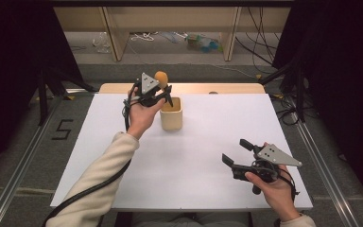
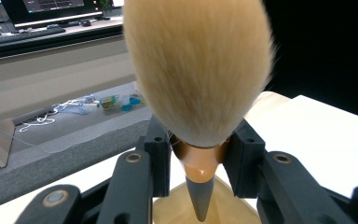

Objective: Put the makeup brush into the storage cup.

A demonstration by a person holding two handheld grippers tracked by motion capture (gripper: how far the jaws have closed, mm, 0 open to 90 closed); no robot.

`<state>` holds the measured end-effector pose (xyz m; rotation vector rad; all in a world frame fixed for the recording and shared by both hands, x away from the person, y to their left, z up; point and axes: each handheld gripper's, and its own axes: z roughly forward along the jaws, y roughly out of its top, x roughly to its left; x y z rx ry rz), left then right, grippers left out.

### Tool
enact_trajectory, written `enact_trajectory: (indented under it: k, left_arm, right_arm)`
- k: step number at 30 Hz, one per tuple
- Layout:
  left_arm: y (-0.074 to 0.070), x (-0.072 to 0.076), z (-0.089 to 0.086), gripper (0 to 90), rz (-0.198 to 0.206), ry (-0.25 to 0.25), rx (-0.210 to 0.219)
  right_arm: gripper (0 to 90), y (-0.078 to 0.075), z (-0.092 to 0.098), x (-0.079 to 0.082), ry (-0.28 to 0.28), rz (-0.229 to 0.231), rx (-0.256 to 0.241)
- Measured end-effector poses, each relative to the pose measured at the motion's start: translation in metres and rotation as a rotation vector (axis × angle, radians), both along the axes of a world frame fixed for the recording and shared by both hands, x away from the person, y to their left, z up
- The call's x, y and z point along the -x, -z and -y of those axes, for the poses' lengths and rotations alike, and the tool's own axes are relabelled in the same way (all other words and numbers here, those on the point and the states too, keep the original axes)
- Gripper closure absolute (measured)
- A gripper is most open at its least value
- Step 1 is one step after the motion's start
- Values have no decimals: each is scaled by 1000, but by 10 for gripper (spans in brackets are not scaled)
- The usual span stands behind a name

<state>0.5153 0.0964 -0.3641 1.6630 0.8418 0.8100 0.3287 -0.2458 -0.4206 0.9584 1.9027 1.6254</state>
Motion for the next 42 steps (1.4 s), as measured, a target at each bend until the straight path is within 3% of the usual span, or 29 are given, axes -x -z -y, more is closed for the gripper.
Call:
enact_trajectory:
  k: [24,25,27,28,29,34,42]
  left_arm:
    - [10,-5,5,658,-22,-7,-10]
    - [11,-3,6,658,-46,-20,5]
    - [12,-3,7,658,-50,-18,5]
    - [13,-3,7,657,-51,-19,3]
    - [14,-4,7,658,-53,-19,-2]
    - [17,-5,8,658,-59,-21,-9]
    - [22,-6,9,657,-66,-25,-9]
  right_arm:
    - [153,0,0,0,-5,-7,-1]
    - [153,0,0,0,-6,-8,-2]
    - [153,1,0,0,-6,-10,0]
    - [153,-1,1,1,-5,-33,26]
    - [153,1,0,0,3,-10,8]
    - [153,1,0,0,-7,-10,0]
    - [154,-1,1,1,-7,-33,24]
